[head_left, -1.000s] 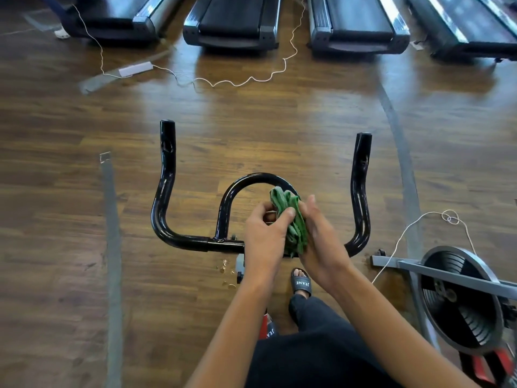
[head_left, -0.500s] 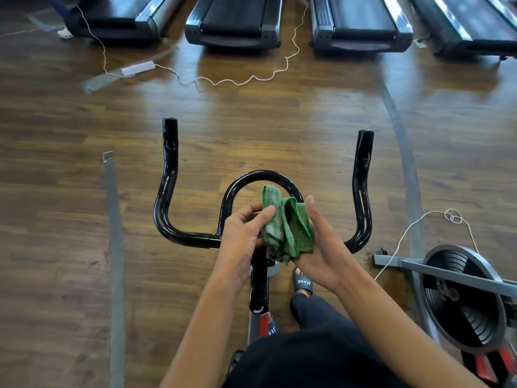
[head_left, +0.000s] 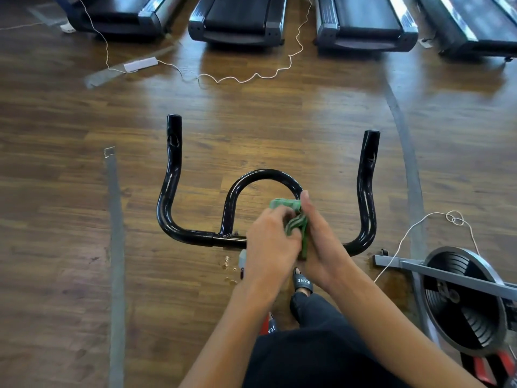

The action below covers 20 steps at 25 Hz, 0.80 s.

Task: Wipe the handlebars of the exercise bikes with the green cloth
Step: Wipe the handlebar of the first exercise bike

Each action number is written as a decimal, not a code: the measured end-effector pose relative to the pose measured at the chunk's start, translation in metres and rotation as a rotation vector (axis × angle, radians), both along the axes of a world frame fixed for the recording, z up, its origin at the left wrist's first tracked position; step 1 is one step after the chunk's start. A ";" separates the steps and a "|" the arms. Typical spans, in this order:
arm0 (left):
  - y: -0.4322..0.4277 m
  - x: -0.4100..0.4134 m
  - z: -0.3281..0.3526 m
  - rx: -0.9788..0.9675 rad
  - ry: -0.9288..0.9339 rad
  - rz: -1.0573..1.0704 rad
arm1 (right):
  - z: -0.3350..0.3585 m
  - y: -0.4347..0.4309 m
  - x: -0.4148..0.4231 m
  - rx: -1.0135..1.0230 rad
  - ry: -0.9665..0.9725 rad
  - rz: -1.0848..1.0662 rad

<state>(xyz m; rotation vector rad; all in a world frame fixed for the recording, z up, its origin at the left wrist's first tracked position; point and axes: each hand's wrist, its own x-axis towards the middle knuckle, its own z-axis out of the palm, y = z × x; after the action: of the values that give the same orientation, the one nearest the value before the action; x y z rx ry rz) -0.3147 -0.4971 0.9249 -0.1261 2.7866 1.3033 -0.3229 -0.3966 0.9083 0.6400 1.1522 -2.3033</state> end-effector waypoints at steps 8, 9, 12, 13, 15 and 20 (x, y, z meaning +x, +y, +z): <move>-0.092 -0.023 -0.025 0.228 0.126 0.441 | -0.011 0.040 -0.001 0.834 0.382 0.132; -0.113 -0.029 -0.033 0.145 0.176 0.521 | -0.021 0.040 0.009 1.165 0.621 0.309; -0.155 -0.047 -0.051 -0.075 0.180 0.598 | -0.064 0.031 0.039 1.850 1.028 0.749; -0.161 -0.054 -0.054 -0.124 0.137 0.598 | -0.071 0.026 0.040 1.912 1.021 0.810; -0.170 -0.067 -0.064 -0.181 0.021 0.571 | -0.069 0.014 0.035 1.924 0.971 0.857; -0.162 -0.073 -0.086 -0.272 -0.068 0.513 | -0.053 0.037 0.031 1.906 1.084 0.869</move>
<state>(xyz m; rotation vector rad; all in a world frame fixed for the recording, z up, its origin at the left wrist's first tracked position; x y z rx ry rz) -0.3877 -0.6595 0.8386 -0.9312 2.9629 0.9448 -0.2923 -0.3592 0.8549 -0.7165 3.0065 -0.0732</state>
